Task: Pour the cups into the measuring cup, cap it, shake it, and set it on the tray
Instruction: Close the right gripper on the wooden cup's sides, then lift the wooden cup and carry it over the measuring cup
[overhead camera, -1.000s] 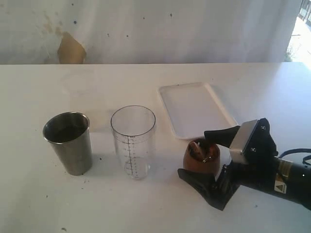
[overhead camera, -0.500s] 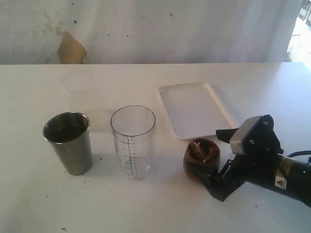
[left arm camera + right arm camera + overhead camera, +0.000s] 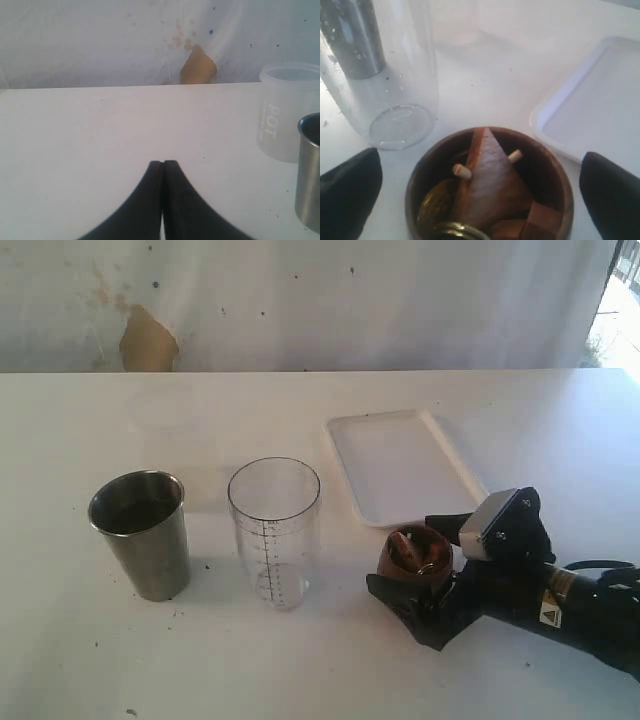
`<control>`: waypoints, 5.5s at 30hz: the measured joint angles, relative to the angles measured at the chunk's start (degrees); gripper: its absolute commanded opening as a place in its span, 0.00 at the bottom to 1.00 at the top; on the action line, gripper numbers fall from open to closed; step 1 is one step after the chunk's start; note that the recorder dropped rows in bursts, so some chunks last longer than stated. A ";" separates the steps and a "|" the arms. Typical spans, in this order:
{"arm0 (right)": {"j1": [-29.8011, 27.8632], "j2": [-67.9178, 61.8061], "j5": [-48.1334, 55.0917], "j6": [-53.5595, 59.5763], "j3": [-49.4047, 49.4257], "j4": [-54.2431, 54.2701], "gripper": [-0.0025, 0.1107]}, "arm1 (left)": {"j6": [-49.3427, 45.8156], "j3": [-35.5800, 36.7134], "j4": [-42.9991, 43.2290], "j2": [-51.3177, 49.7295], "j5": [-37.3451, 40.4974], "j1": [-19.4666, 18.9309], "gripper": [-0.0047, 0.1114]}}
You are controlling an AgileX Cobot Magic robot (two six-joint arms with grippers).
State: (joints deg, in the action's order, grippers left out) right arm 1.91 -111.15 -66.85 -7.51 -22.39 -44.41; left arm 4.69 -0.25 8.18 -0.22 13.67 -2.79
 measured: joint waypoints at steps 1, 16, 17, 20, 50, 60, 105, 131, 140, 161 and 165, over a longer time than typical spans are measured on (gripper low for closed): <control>-0.01 -0.65 -0.79 0.25 -0.12 0.00 0.95 | 0.00 0.00 0.00 0.00 0.00 0.00 0.04; 0.37 -0.37 4.12 8.53 -0.12 5.43 0.95 | 0.00 0.00 0.00 0.00 0.00 0.00 0.04; 0.37 0.16 4.87 8.53 -0.12 5.43 0.95 | 0.00 0.00 0.00 0.00 0.00 0.00 0.04; 0.37 0.95 6.99 8.53 -0.12 5.52 0.95 | 0.00 0.00 0.00 0.00 0.00 0.00 0.04; 0.37 -0.97 3.97 -1.47 -0.36 -1.32 0.95 | 0.00 0.00 0.00 0.00 0.00 0.00 0.04; 0.37 -5.67 0.71 -1.47 -3.49 -1.42 0.95 | 0.00 0.00 0.00 0.00 0.00 0.00 0.04; 3.27 -12.18 -2.24 -1.69 -7.53 2.76 0.60 | 0.00 0.00 0.00 0.00 0.00 0.00 0.04; 3.36 -1.73 -1.44 1.54 -7.53 -2.05 0.02 | 0.00 0.00 0.00 0.00 0.00 0.00 0.04; 3.50 7.92 0.60 -5.29 -14.37 0.10 0.02 | 0.00 0.00 0.00 0.00 0.00 0.00 0.04; 12.05 6.74 24.54 14.33 -34.42 -2.63 0.02 | 0.00 0.00 0.00 0.00 0.00 0.00 0.04; 12.08 6.74 24.67 19.28 -34.54 -4.93 0.02 | 0.00 0.00 0.00 0.00 0.00 0.00 0.04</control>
State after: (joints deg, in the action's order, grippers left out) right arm 13.99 -104.41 -42.18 11.77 -56.93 -49.35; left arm 4.69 -0.25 8.18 -0.22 13.67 -2.79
